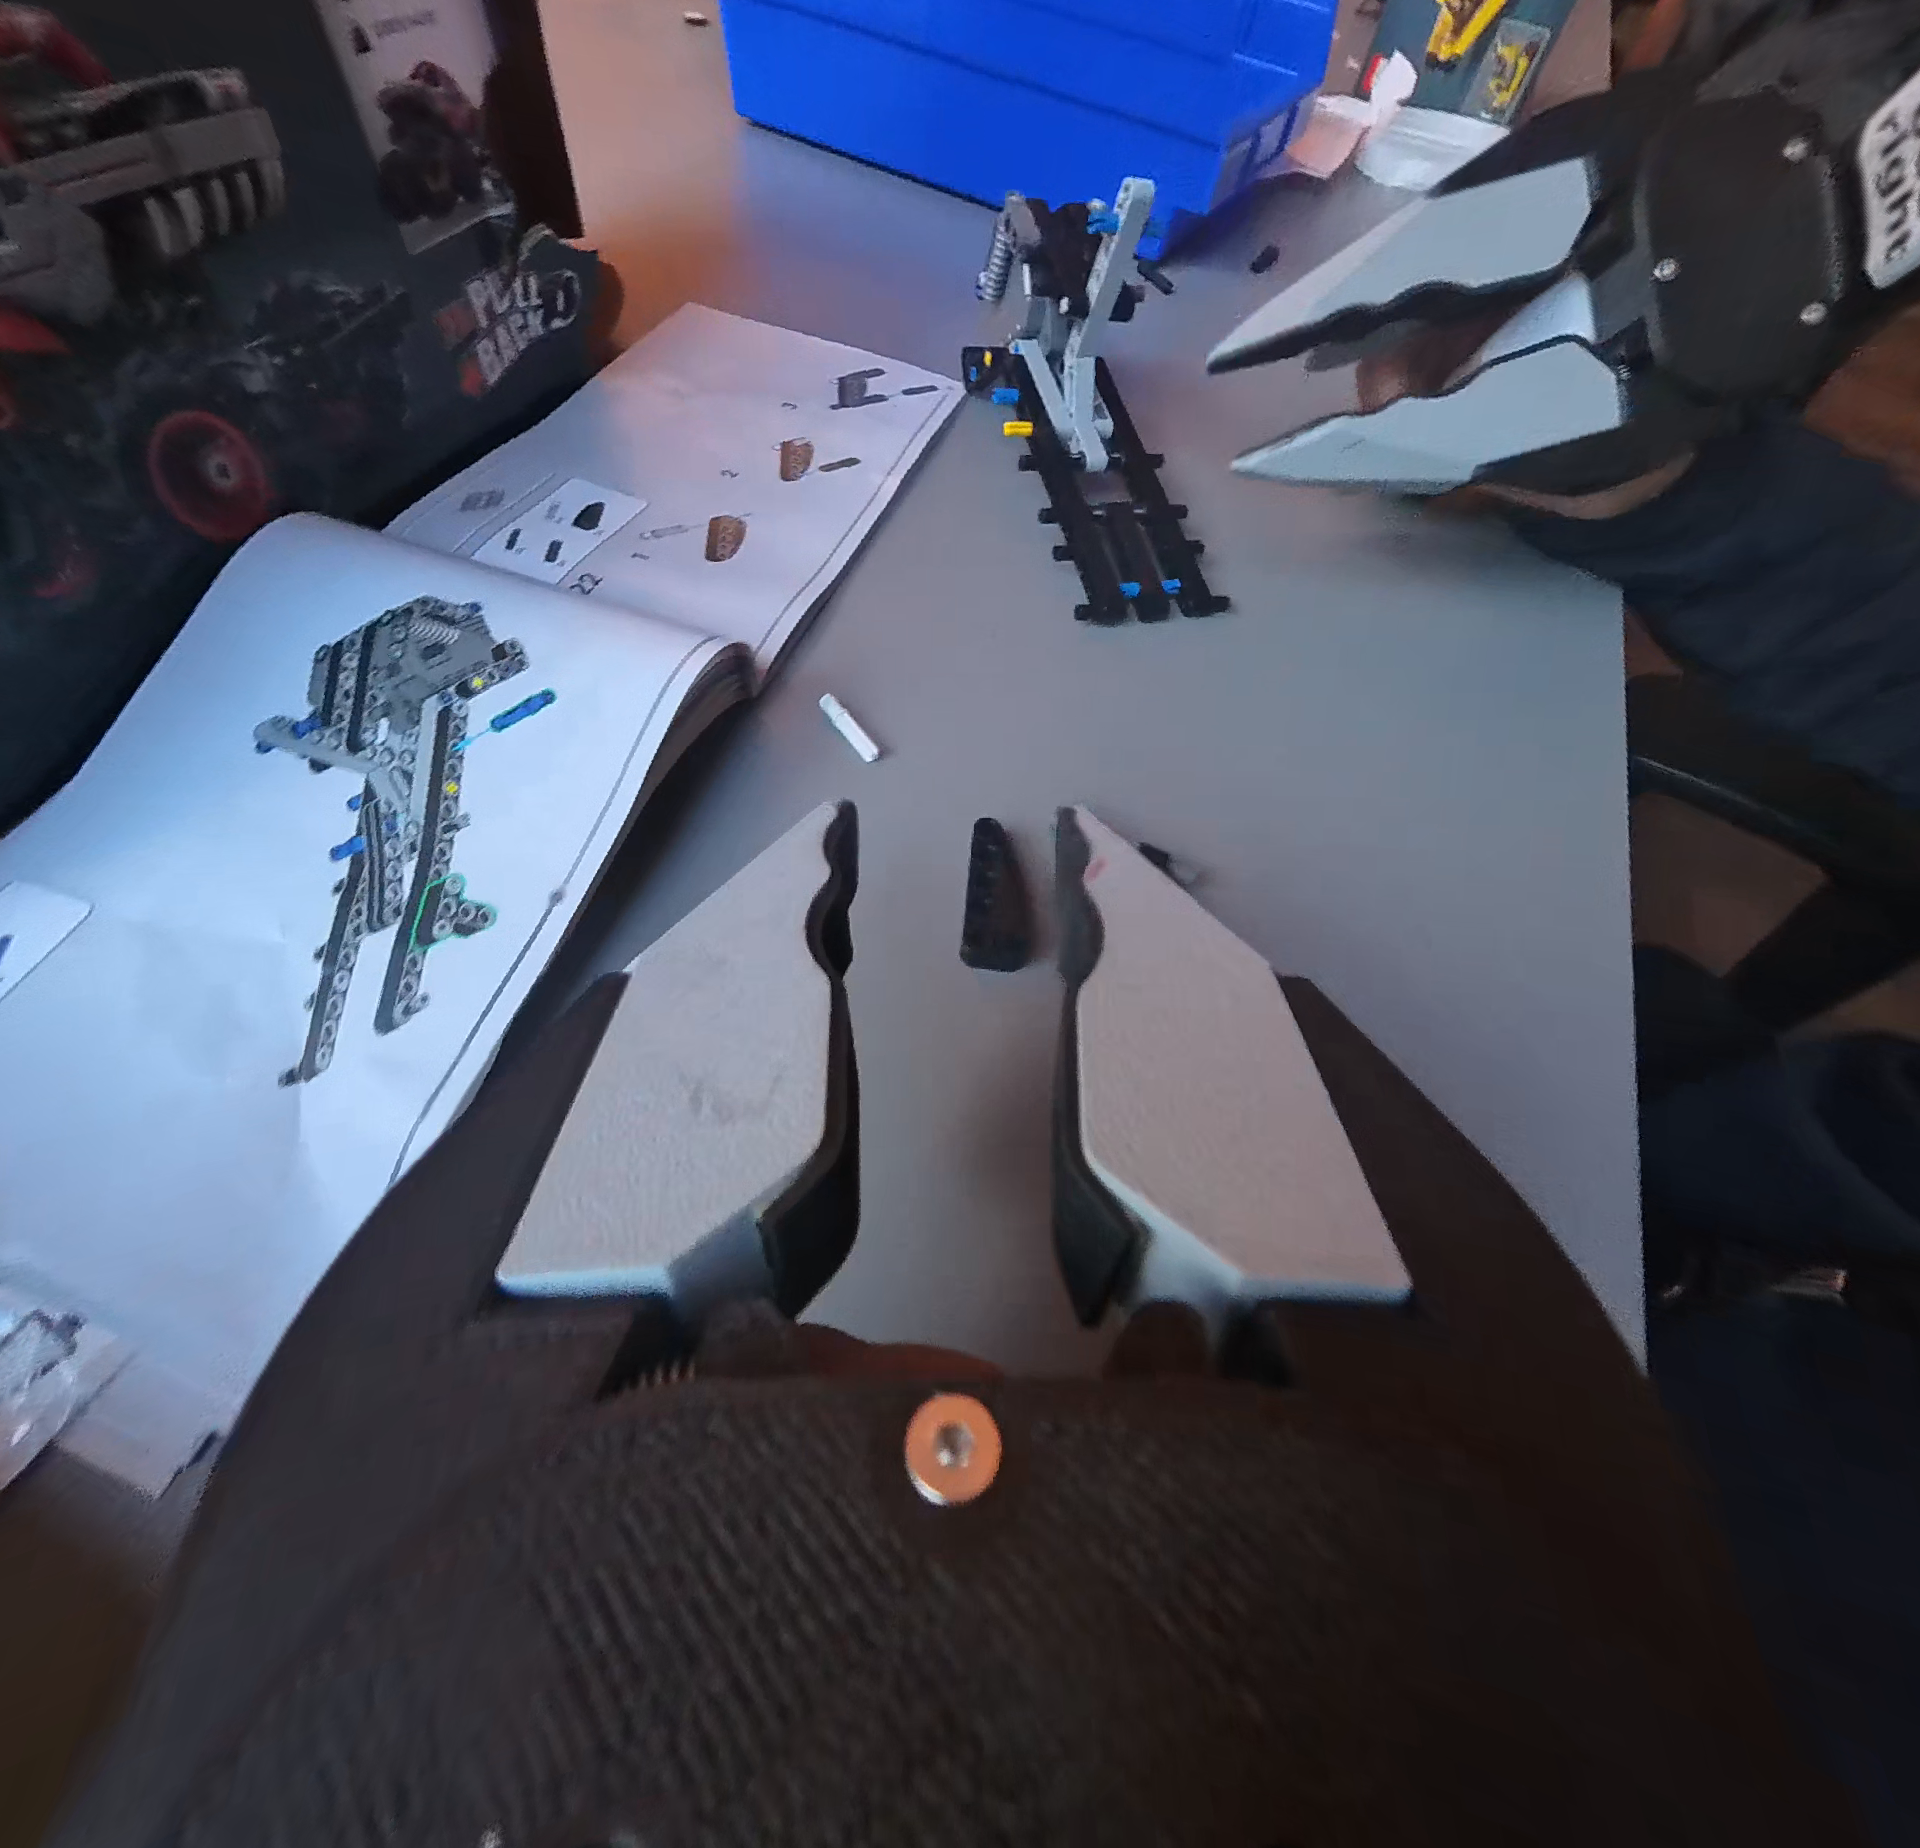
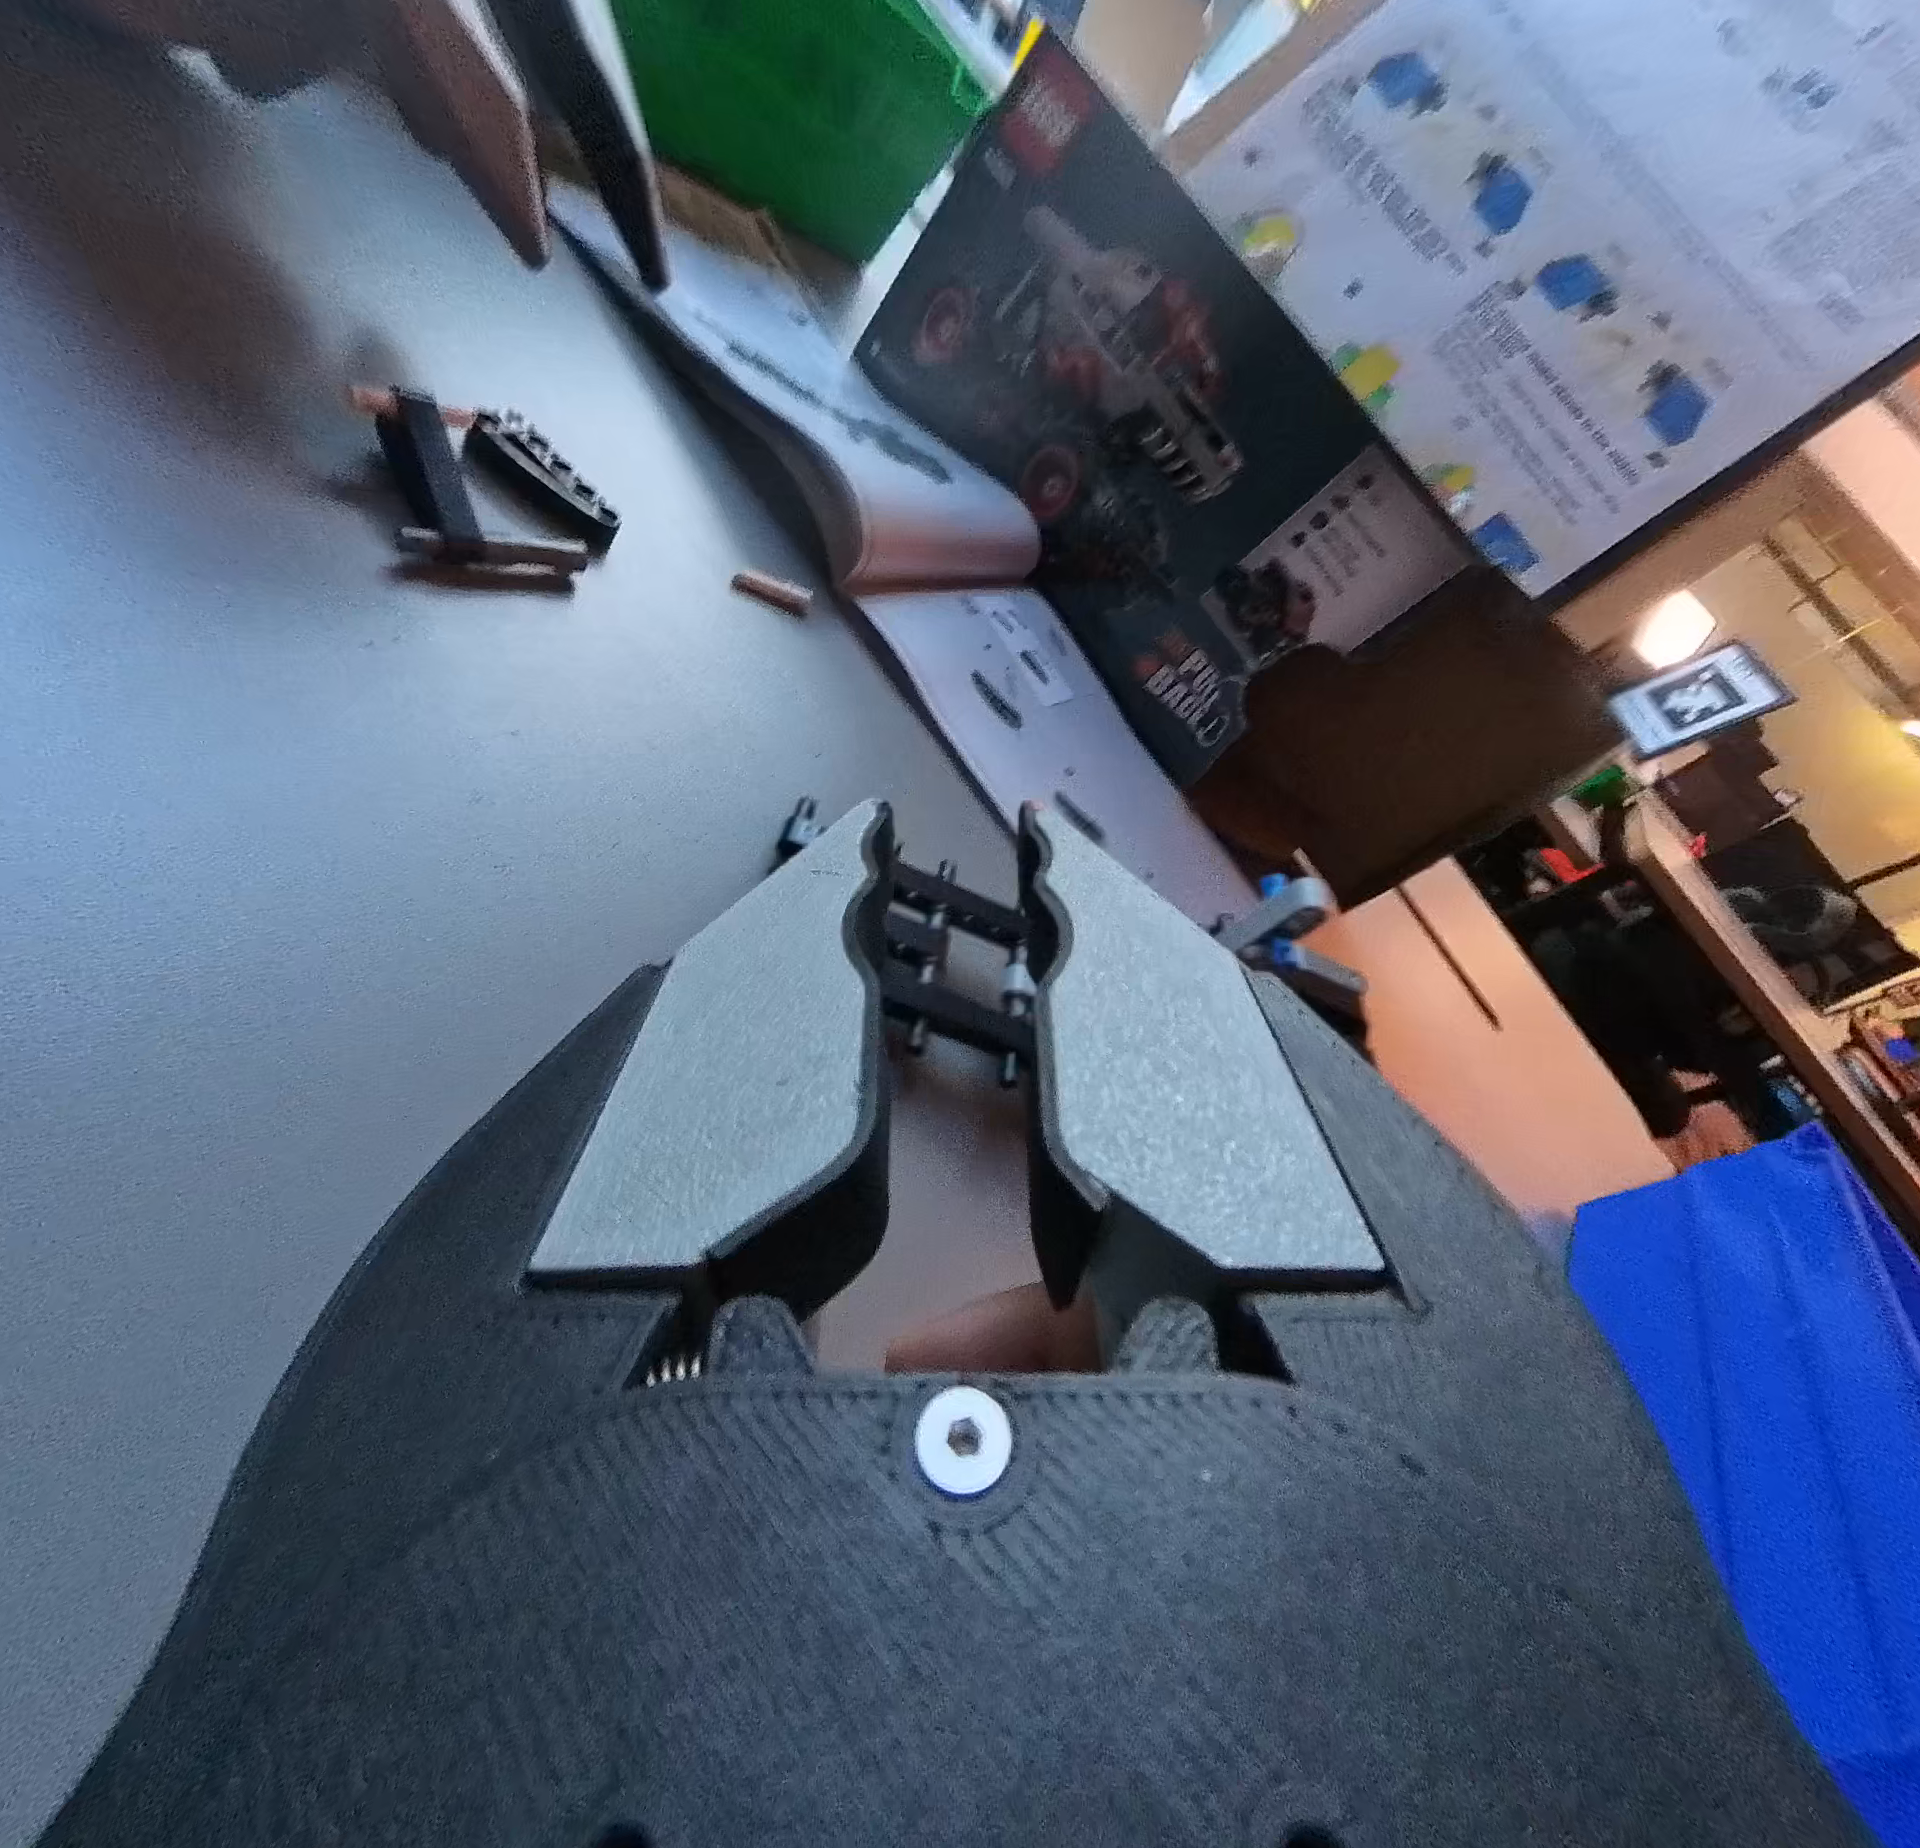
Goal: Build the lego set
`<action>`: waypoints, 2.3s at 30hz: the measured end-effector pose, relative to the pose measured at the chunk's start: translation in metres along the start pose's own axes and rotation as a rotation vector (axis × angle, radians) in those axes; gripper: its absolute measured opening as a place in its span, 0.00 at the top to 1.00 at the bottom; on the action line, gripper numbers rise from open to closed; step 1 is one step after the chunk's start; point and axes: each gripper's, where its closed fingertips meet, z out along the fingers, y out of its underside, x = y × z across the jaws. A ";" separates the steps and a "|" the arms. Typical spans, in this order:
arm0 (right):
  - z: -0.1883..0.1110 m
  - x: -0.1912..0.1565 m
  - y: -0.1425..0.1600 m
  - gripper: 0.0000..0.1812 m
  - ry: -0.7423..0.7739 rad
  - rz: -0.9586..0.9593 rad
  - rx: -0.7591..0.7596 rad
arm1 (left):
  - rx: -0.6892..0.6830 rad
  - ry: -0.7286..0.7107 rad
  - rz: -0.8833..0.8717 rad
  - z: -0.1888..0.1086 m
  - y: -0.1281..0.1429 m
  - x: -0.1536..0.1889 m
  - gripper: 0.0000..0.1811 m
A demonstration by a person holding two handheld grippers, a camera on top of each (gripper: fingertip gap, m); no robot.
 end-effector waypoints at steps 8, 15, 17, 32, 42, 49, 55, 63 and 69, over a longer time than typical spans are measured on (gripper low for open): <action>0.019 -0.024 0.023 0.64 -0.062 0.044 -0.275 | 0.035 0.027 0.004 0.001 -0.006 0.003 0.81; 0.024 -0.024 0.038 0.77 -0.116 0.204 -0.382 | 0.034 0.038 -0.006 0.000 -0.005 0.003 0.81; 0.023 -0.028 0.038 0.81 -0.161 0.238 -0.385 | 0.030 0.040 -0.010 0.000 -0.005 0.003 0.81; 0.007 0.032 0.029 0.95 -0.055 0.367 -0.265 | 0.027 0.039 -0.011 0.001 -0.005 0.003 0.81; 0.010 0.047 0.055 1.00 -0.124 0.616 -0.195 | 0.021 0.040 -0.009 0.001 -0.004 0.003 0.81; 0.003 0.058 0.055 0.96 -0.088 0.676 -0.136 | 0.009 0.051 -0.033 0.002 -0.003 0.002 0.81; -0.006 0.069 0.051 0.95 -0.083 0.728 -0.046 | 0.013 0.055 -0.046 0.002 -0.003 0.001 0.81; -0.022 0.088 0.045 0.94 0.040 0.723 0.068 | 0.013 0.060 -0.054 0.001 -0.002 0.001 0.81; -0.019 0.084 0.045 0.93 0.029 0.701 0.049 | 0.013 0.059 -0.046 0.000 -0.002 0.003 0.81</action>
